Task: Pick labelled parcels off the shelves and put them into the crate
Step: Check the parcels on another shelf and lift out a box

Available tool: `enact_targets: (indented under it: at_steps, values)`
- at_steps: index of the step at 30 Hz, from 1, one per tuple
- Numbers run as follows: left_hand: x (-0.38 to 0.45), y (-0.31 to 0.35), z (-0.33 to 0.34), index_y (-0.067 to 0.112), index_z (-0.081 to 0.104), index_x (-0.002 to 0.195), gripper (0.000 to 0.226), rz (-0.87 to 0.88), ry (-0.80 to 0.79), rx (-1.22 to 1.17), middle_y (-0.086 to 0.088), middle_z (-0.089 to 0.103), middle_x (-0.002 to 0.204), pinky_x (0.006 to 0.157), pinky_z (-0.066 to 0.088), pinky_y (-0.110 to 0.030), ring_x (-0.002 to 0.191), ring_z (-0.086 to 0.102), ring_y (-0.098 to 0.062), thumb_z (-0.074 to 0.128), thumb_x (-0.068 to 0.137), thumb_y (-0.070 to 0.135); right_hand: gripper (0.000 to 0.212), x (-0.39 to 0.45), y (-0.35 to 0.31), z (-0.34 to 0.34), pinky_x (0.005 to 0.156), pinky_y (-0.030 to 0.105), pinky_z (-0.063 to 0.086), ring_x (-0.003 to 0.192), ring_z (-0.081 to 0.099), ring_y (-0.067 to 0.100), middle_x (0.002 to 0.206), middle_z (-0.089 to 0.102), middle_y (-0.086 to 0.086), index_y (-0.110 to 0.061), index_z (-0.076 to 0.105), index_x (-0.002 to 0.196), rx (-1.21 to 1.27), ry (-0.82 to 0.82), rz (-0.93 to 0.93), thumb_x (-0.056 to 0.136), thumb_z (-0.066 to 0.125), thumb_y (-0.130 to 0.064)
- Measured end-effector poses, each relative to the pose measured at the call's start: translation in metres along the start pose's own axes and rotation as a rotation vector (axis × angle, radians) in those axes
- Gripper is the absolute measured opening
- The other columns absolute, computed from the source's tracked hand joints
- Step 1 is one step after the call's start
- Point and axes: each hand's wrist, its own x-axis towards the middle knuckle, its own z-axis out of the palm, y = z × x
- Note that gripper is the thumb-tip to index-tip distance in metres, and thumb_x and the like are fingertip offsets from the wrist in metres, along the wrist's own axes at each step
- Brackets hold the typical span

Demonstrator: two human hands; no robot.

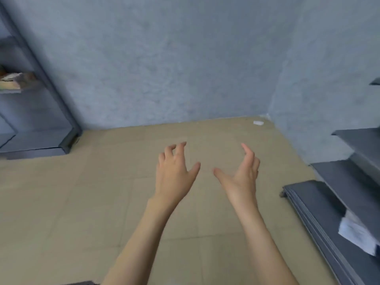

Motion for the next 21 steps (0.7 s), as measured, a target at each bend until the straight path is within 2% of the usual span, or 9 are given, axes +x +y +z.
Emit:
enact_targets:
  at_steps: [5,10,14,18,21]
  values:
    - [0.044,0.114,0.062,0.019,0.033,0.14,0.062,0.184,-0.049,-0.1,-0.01,0.04,0.136,0.102,0.029,-0.034,0.124,0.035,-0.029,0.058,0.086,0.037,0.087,0.077,0.028,-0.11,0.082,0.018,0.025,0.126,0.032,0.02,0.138,0.031,0.001,-0.025,0.025,0.141,-0.012,0.203,0.004,0.071,0.076,-0.017]
    - [0.067,0.216,0.121,0.02,0.033,0.14,0.062,0.335,-0.113,-0.199,-0.009,0.039,0.136,0.1,0.028,-0.031,0.124,0.033,-0.027,0.058,0.086,0.036,0.089,0.121,0.06,-0.217,0.099,0.027,0.031,0.131,0.031,0.021,0.141,0.027,0.002,-0.026,0.024,0.143,-0.044,0.374,0.051,0.071,0.075,-0.016]
    - [0.075,0.286,0.163,0.021,0.034,0.14,0.062,0.452,-0.2,-0.257,-0.008,0.038,0.137,0.101,0.029,-0.033,0.126,0.032,-0.026,0.059,0.086,0.037,0.09,0.142,0.086,-0.287,0.094,0.026,0.026,0.133,0.028,0.02,0.145,0.026,0.0,-0.028,0.023,0.144,-0.054,0.519,0.099,0.073,0.076,-0.016]
    - [0.089,0.344,0.202,0.022,0.034,0.14,0.062,0.572,-0.275,-0.287,-0.008,0.038,0.138,0.099,0.03,-0.032,0.126,0.032,-0.026,0.059,0.085,0.037,0.09,0.163,0.105,-0.339,0.086,0.022,0.026,0.126,0.033,0.017,0.142,0.028,0.002,-0.029,0.025,0.143,-0.087,0.653,0.133,0.072,0.077,-0.014]
    - [0.108,0.388,0.234,0.021,0.034,0.14,0.063,0.65,-0.339,-0.319,-0.009,0.036,0.138,0.099,0.027,-0.031,0.126,0.031,-0.026,0.06,0.085,0.036,0.089,0.182,0.122,-0.372,0.091,0.026,0.031,0.126,0.035,0.019,0.143,0.027,0.003,-0.028,0.025,0.143,-0.128,0.736,0.164,0.072,0.078,-0.016]
